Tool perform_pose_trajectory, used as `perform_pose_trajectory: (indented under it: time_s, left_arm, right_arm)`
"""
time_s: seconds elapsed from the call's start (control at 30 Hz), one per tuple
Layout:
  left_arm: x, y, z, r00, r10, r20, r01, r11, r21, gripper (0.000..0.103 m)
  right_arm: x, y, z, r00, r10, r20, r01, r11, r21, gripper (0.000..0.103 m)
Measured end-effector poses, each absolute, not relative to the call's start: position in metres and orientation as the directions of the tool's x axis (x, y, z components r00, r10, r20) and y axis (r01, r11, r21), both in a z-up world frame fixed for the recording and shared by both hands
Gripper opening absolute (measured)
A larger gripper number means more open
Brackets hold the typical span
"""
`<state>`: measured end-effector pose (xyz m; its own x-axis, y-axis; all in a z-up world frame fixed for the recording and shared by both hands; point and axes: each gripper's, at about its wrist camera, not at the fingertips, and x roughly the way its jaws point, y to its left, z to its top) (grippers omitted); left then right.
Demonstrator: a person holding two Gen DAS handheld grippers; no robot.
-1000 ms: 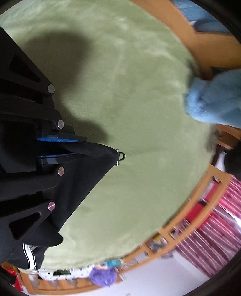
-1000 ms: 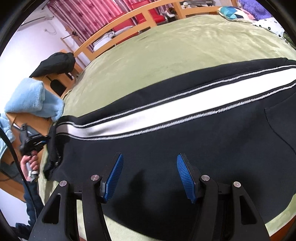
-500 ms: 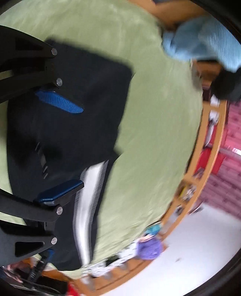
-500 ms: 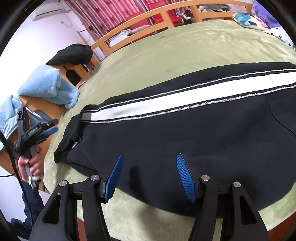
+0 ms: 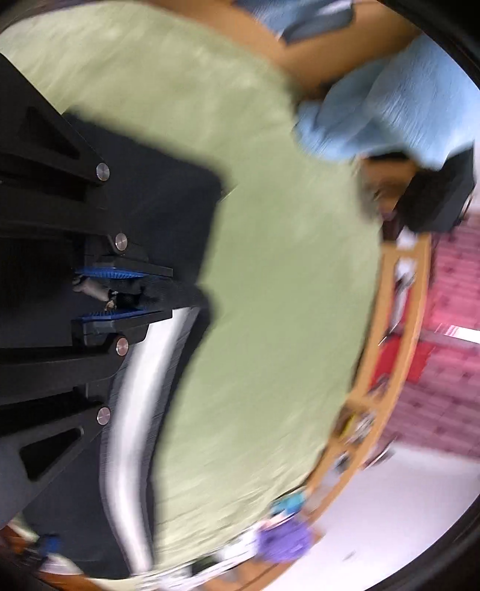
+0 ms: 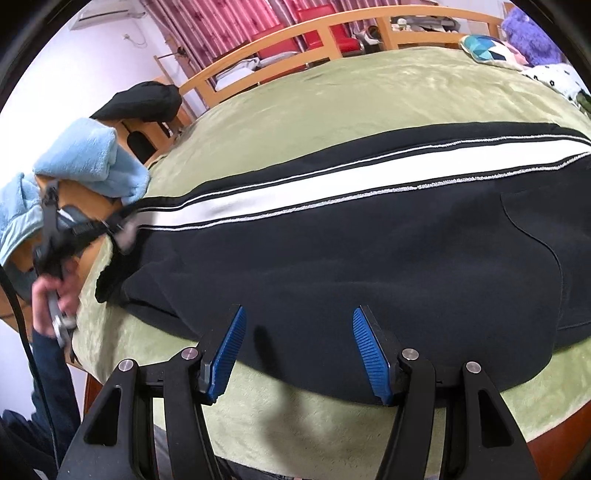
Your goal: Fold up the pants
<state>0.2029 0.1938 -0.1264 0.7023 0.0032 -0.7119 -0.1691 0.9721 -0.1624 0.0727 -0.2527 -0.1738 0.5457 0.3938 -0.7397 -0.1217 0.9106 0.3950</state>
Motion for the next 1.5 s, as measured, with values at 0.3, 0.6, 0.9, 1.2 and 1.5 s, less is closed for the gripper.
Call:
perform_pose_trajectory:
  time_s: [0.3, 0.6, 0.9, 1.2, 1.5]
  left_arm:
    - [0.206, 0.225, -0.095, 0.750, 0.124, -0.649, -0.300, 0.939, -0.167, 0.071]
    - [0.128, 0.185, -0.157, 0.633, -0.133, -0.763, -0.148, 0.946, -0.287, 0.071]
    - [0.057, 0.232, -0.215, 0.632, -0.156, -0.759, -0.314, 0.844, -0.435, 0.071]
    - [0.084, 0.294, -0.223, 0.661, -0.010, -0.750, -0.475, 0.768, -0.430, 0.069]
    - [0.097, 0.319, -0.182, 0.758, -0.052, -0.650, -0.387, 0.766, -0.514, 0.007]
  right_arm:
    - [0.072, -0.252, -0.175, 0.544, 0.398, -0.738, -0.131, 0.910, 0.393, 0.060]
    - [0.065, -0.232, -0.174, 0.533, 0.433, -0.727, -0.183, 0.898, 0.401, 0.060]
    - [0.050, -0.201, -0.178, 0.518, 0.433, -0.737, -0.263, 0.901, 0.345, 0.060]
    - [0.047, -0.172, -0.186, 0.539, 0.339, -0.771, -0.297, 0.933, 0.202, 0.063]
    - [0.047, -0.137, -0.187, 0.537, 0.327, -0.777, -0.387, 0.915, 0.117, 0.002]
